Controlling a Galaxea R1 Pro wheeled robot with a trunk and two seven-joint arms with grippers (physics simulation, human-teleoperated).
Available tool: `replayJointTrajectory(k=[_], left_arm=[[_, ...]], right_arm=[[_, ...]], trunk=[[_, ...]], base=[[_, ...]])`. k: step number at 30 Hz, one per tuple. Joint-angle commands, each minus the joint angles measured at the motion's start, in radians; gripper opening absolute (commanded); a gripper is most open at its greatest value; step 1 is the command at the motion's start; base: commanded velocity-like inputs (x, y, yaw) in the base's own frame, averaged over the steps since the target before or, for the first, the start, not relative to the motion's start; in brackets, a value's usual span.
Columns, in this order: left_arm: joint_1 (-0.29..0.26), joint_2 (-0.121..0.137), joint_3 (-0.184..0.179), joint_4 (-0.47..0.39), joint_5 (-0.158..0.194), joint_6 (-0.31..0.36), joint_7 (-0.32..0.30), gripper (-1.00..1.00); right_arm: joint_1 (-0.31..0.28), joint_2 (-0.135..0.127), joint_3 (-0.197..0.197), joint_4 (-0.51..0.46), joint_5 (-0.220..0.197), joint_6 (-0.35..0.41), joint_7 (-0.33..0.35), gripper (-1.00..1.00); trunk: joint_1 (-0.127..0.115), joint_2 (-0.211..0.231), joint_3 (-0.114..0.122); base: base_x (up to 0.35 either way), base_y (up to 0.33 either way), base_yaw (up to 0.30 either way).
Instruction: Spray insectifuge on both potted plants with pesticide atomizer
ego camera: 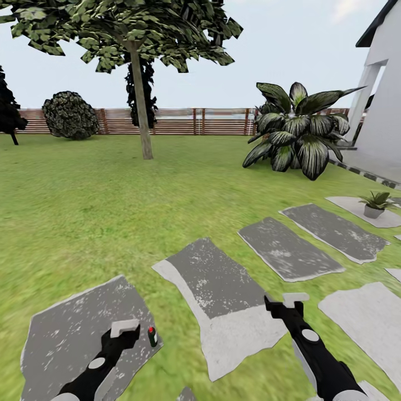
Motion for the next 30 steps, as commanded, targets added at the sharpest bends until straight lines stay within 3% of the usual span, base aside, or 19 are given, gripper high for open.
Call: replayJointTrajectory(k=[1, 9, 24, 30], left_arm=[[-0.001, 0.002, 0.003, 0.005, 0.001, -0.005, 0.0, 1.0], [-0.001, 0.009, 0.004, 0.014, 0.003, -0.007, 0.0, 1.0], [-0.001, 0.01, 0.006, 0.014, 0.004, -0.009, 0.002, 1.0], [-0.001, 0.01, 0.006, 0.014, 0.004, -0.024, 0.001, 1.0]], right_arm=[[-0.001, -0.002, 0.0, 0.001, 0.002, -0.003, 0.001, 1.0], [-0.001, -0.006, 0.0, 0.002, 0.003, -0.003, 0.0, 1.0], [-0.001, -0.002, 0.0, 0.005, 0.003, -0.008, -0.004, 1.0], [0.0, -0.003, 0.001, 0.006, 0.004, -0.008, -0.004, 1.0]], trunk=[[0.0, 0.0, -0.001], [0.0, 0.0, -0.001], [0.0, 0.0, -0.001], [0.0, 0.0, -0.001]], base=[[0.146, -0.181, 0.0], [0.168, -0.22, 0.021], [0.223, -0.231, 0.26], [0.096, -0.073, 0.185]])
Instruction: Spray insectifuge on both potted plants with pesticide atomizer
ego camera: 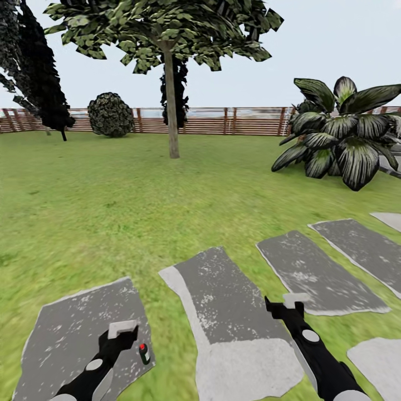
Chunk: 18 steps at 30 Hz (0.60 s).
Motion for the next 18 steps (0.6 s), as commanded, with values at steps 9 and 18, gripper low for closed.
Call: replayJointTrajectory(k=[9, 18], left_arm=[[0.0, -0.006, 0.001, 0.001, 0.0, -0.037, 0.0, 1.0], [0.005, -0.003, 0.0, 0.003, 0.0, -0.106, 0.0, 1.0]], right_arm=[[-0.001, -0.001, -0.001, 0.0, 0.001, -0.002, 0.0, 1.0], [-0.001, 0.003, -0.001, 0.033, 0.001, -0.003, 0.0, 1.0]], trunk=[[0.011, -0.021, -0.01], [0.046, -0.084, -0.038]], base=[[0.005, -0.004, 0.014], [0.0, 0.0, 0.0]])
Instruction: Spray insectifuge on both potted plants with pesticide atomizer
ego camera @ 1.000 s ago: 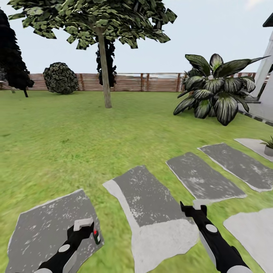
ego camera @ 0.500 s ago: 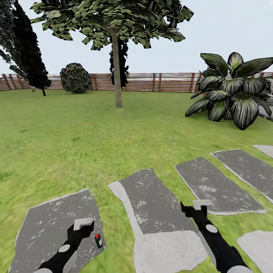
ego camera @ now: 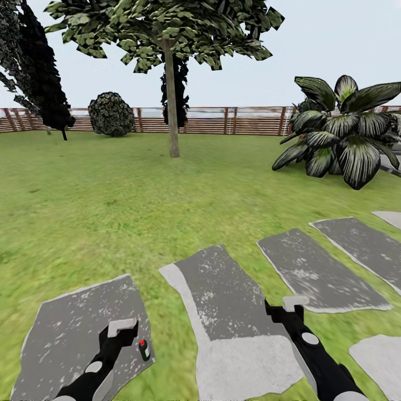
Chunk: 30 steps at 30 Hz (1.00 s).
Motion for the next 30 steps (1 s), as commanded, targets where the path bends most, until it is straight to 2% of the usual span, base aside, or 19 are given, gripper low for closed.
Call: replayJointTrajectory(k=[1, 9, 30], left_arm=[[0.002, 0.001, 0.001, 0.001, 0.001, -0.005, 0.0, 1.0], [0.004, 0.0, 0.001, 0.001, 0.003, -0.006, -0.001, 1.0], [0.004, 0.0, 0.001, 0.001, 0.003, -0.006, 0.0, 1.0]], right_arm=[[-0.001, 0.001, -0.001, 0.003, 0.001, -0.003, 0.0, 1.0], [0.0, 0.003, -0.001, 0.005, 0.0, -0.004, -0.002, 1.0], [-0.001, 0.001, -0.002, 0.001, 0.0, -0.003, -0.003, 1.0]], trunk=[[0.004, -0.008, -0.004], [0.034, -0.064, -0.032], [0.115, -0.211, -0.131]], base=[[0.0, 0.0, 0.0], [0.0, 0.0, 0.0], [0.0, 0.0, -0.022]])
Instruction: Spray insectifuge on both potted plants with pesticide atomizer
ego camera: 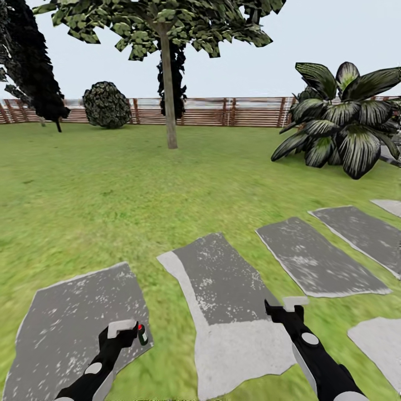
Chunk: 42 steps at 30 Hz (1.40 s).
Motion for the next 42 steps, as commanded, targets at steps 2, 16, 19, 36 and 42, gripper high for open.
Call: replayJointTrajectory(k=[2, 16, 19, 36, 42], left_arm=[[-0.001, 0.0, 0.001, 0.001, 0.001, -0.003, 0.0, 1.0], [-0.001, 0.001, 0.002, 0.0, 0.001, -0.003, 0.001, 1.0], [-0.001, 0.001, 0.002, 0.0, 0.001, -0.003, 0.001, 1.0], [-0.001, 0.001, 0.002, 0.0, 0.001, -0.003, 0.001, 1.0], [-0.001, 0.001, 0.002, 0.0, 0.001, -0.003, 0.001, 1.0]], right_arm=[[-0.001, 0.0, -0.001, 0.001, 0.001, -0.003, 0.0, 1.0], [-0.001, 0.001, -0.001, 0.001, 0.001, -0.003, 0.0, 1.0], [-0.001, 0.001, -0.001, -0.001, 0.0, -0.004, 0.0, 1.0], [-0.001, 0.003, -0.001, -0.004, -0.001, -0.003, -0.002, 1.0], [-0.001, 0.003, -0.001, -0.005, -0.001, -0.004, -0.002, 1.0]], trunk=[[0.008, -0.015, -0.01], [0.031, -0.052, -0.078], [0.032, -0.052, -0.094], [0.04, -0.056, -0.187], [0.042, -0.058, -0.219]], base=[[0.0, 0.0, -0.167], [0.0, 0.0, -0.195], [0.0, 0.0, -0.148], [0.0, 0.0, -0.011], [0.0, 0.0, 0.0]])
